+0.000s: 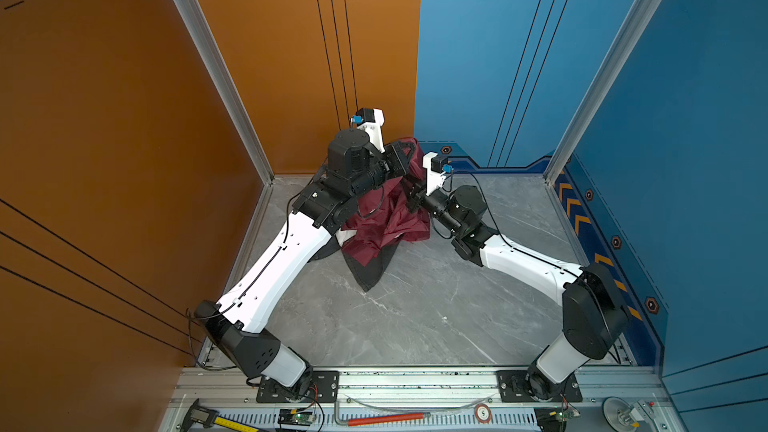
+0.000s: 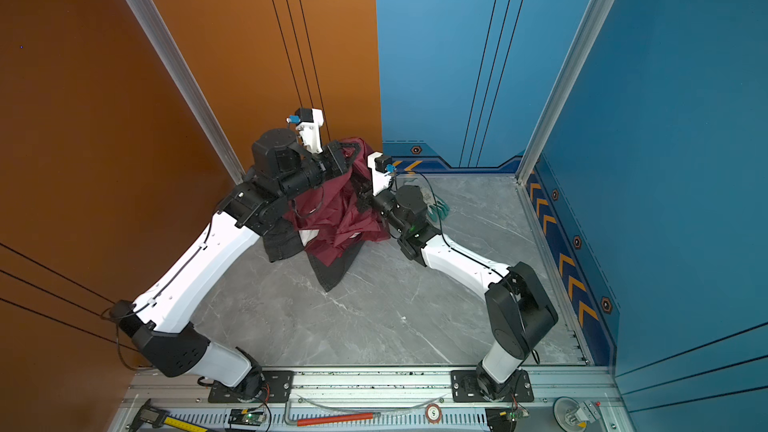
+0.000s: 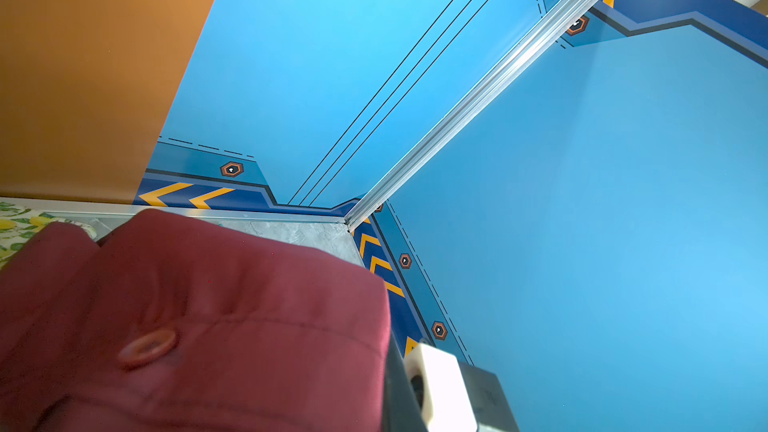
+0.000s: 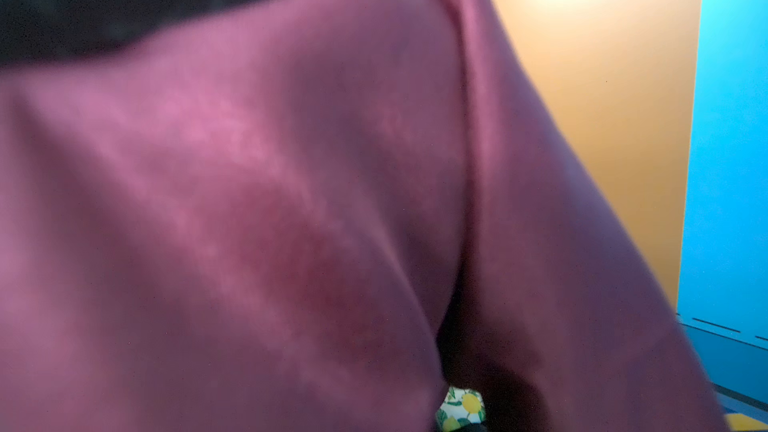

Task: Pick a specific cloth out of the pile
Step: 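Grasp the maroon shirt with the right gripper beside the left gripper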

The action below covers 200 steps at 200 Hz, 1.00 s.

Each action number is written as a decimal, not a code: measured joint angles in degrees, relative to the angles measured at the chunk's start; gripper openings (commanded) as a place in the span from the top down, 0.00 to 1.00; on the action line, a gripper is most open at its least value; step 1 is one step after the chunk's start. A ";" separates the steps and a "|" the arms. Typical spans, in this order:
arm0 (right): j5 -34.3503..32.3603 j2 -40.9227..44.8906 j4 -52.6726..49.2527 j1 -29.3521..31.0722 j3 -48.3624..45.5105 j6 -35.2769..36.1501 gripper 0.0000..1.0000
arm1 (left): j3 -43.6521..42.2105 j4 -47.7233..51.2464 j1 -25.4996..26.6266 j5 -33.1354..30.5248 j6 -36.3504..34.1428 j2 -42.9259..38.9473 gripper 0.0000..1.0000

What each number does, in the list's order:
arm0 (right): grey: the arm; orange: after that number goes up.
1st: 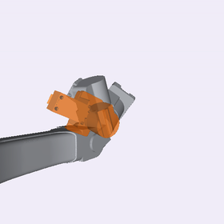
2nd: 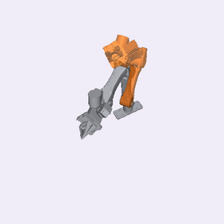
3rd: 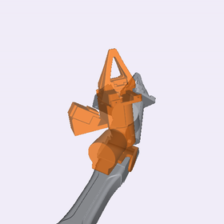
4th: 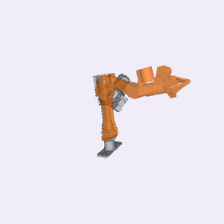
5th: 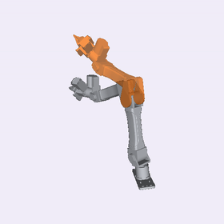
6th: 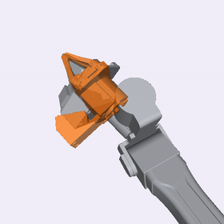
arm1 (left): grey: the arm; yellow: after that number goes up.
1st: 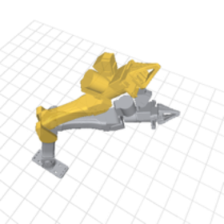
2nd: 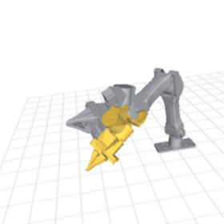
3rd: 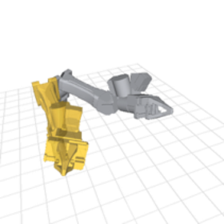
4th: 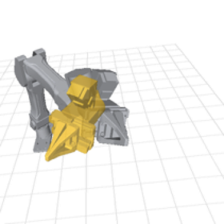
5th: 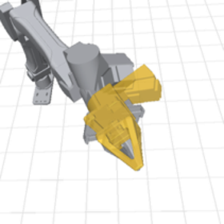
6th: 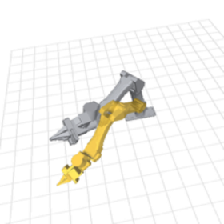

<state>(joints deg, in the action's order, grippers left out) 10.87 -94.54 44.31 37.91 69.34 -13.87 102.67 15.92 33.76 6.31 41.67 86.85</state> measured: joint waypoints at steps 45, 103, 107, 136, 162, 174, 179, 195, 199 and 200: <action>0.52 0.04 1.05 -0.11 0.00 -2.84 1.00 | -3.15 -1.60 -1.64 -0.02 0.00 -1.92 1.00; 0.90 1.88 -1.51 -1.70 0.00 -7.17 1.00 | -9.79 -5.55 -4.02 0.28 0.42 -2.64 0.91; 0.87 2.01 -1.75 -1.79 0.00 -7.30 1.00 | -10.03 -5.75 -4.02 0.33 0.44 -2.64 0.87; 0.09 3.82 -5.22 -3.37 0.35 -8.59 1.00 | -11.58 -7.26 -4.52 0.37 0.61 -3.21 0.54; -0.98 6.21 -7.76 -5.35 1.66 -9.14 1.00 | -12.55 -8.41 -4.66 0.22 -0.57 -4.68 0.31; -1.68 7.80 -8.81 -6.14 2.14 -9.11 1.00 | -13.35 -8.94 -4.66 0.20 -0.96 -5.77 0.27; -1.88 8.35 -9.22 -6.36 2.29 -9.14 1.00 | -13.75 -9.05 -4.66 0.20 -1.18 -6.27 0.26; -2.49 10.78 -10.47 -7.30 2.84 -9.09 1.00 | -15.21 -9.40 -4.66 0.17 -2.03 -7.72 0.24; -2.60 11.32 -10.78 -7.50 2.95 -9.09 1.00 | -15.54 -9.49 -4.66 0.17 -2.05 -8.02 0.23; -2.62 11.43 -10.82 -7.54 2.97 -9.09 1.00 | -15.67 -9.49 -4.66 0.20 -2.21 -8.13 0.23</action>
<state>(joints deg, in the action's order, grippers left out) 8.25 -83.11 33.50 30.37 72.31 -22.96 87.00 6.44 29.10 6.50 39.46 78.72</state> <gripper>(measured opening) 0.053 0.749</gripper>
